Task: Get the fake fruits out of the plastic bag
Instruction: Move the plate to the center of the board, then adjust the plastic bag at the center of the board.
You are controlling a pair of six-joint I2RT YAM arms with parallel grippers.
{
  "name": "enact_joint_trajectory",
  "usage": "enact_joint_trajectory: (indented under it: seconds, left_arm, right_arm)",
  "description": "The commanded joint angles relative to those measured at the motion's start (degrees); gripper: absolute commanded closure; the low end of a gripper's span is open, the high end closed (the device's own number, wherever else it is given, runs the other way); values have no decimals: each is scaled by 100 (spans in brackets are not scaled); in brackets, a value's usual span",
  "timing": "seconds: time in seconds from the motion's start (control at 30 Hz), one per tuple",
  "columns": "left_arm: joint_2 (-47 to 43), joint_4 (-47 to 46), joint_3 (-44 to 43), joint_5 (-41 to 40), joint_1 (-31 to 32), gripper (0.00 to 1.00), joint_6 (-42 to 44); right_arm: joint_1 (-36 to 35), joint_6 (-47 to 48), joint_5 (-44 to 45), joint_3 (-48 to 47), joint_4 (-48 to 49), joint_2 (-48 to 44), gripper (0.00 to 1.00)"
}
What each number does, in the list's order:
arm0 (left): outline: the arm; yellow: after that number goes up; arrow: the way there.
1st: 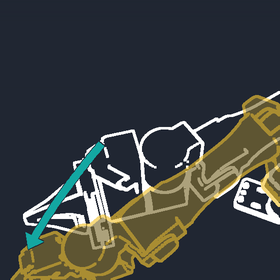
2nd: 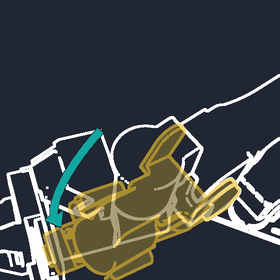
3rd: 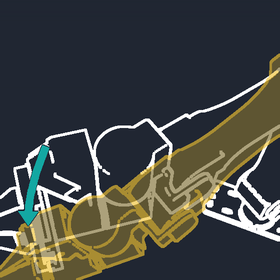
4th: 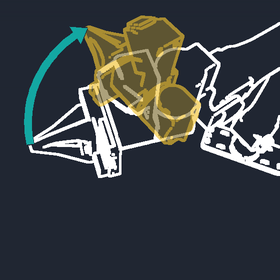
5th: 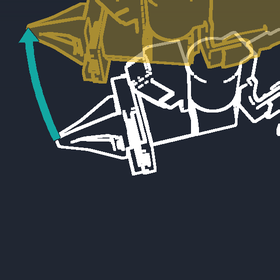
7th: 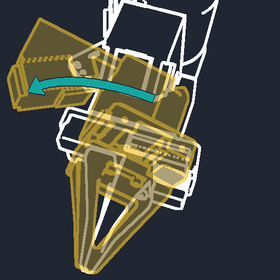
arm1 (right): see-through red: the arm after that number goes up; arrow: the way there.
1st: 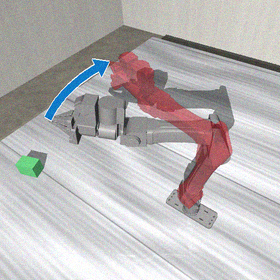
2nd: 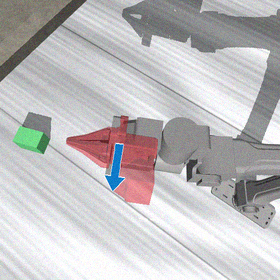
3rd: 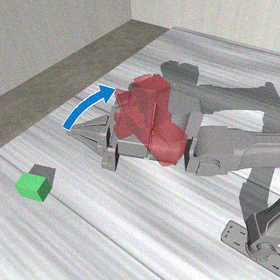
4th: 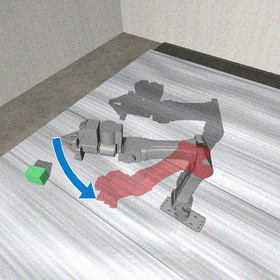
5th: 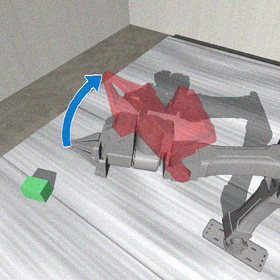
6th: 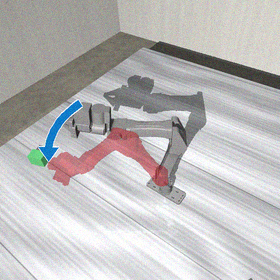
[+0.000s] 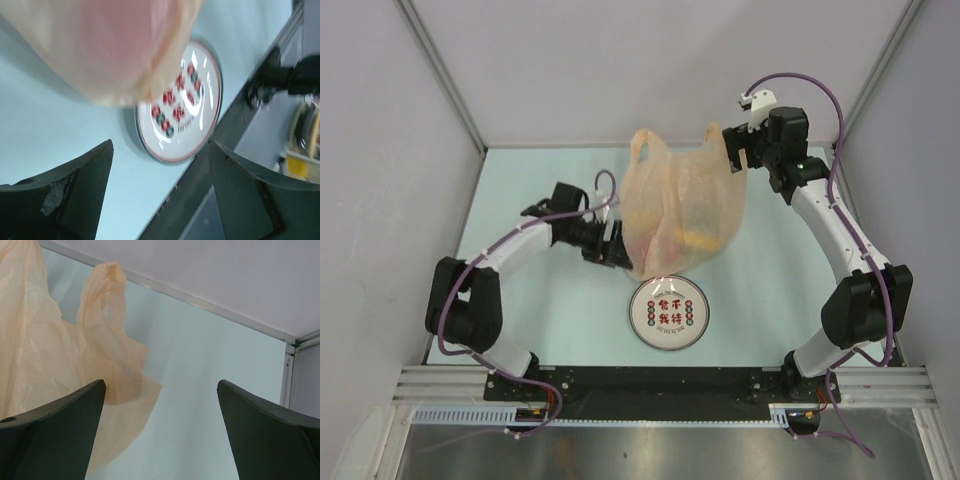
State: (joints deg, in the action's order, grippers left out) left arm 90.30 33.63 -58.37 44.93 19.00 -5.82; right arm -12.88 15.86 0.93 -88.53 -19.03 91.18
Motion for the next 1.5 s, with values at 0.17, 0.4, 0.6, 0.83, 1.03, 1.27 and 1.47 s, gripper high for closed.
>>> enact_joint_trajectory:
  seconds: [0.17, 0.4, 0.6, 0.83, 1.03, 1.27, 1.47]
  left_arm:
    - [1742, 224, -5426, -283, -696, 13, -690]
    - [3220, -691, -7230, -1099, -618, 14, -1317]
    - [3740, -1174, -7258, -1231, -389, 15, -1738]
    - [4408, -1446, -7469, -1390, -248, 15, -2124]
    - [5093, -1605, -7812, -1653, -187, 15, -2441]
    - [5735, -1981, -8410, -2084, -160, 29, -2538]
    - [5560, -3345, -8410, -1724, -248, 94, -2134]
  right_arm:
    - [-3, -777, 267, -1148, 179, 637, 1]
    - [-21, -531, -40, -2650, -171, 1647, 0]
    - [-126, -523, -339, -2942, -330, 2079, 0]
    - [-241, -427, -427, -2810, -602, 2054, 0]
    - [-434, -329, -146, -2362, -585, 2009, 3]
    - [-522, -232, 205, -2186, -479, 2106, 15]
    - [-215, -469, 197, -3001, -286, 2720, 67]
